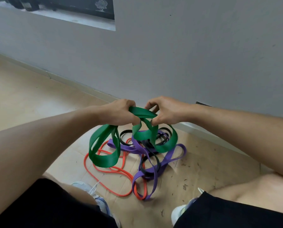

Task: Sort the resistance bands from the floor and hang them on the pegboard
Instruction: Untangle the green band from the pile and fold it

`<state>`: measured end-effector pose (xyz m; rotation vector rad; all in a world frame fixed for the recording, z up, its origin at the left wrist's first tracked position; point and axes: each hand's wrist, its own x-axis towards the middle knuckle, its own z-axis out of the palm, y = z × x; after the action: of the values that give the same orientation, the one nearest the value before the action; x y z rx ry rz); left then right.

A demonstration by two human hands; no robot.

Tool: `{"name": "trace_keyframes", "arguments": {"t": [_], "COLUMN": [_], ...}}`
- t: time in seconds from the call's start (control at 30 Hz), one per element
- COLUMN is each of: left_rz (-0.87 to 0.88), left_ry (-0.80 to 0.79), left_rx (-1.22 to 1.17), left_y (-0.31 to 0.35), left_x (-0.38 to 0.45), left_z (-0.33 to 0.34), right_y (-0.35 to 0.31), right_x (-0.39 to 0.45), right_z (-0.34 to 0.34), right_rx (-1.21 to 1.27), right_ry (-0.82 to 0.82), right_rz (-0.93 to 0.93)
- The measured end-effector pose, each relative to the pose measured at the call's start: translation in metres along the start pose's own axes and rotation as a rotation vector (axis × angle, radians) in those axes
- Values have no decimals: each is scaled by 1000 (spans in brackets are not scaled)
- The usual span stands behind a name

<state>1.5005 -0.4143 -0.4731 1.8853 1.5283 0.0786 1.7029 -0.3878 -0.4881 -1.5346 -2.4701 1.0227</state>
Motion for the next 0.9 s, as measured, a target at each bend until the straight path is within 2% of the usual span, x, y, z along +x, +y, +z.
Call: {"name": "trace_keyframes", "arguments": {"t": [0.23,0.33,0.5,0.73,0.9], "left_rz": [90,99,102,83,74], "left_ry": [-34,-13,59,40,25], "left_rx": [97,49,112,48,-8], "left_y": [-6,-9,-10,-9,-11], "left_x": [-5,-5,-3,-9,-10], "left_z": [-5,-7,-9,-15,-17], "right_y": [6,7,12,22,23], "right_x": [-1,-3,0,0,-1], "right_z": [0,-3,-6,-9,-9], "right_rx": [-89,-45,-31,-43,-49], "right_ry": [-69,-121,-132,-211,-164], "right_rz": [-19,-22,-36,3,29]}}
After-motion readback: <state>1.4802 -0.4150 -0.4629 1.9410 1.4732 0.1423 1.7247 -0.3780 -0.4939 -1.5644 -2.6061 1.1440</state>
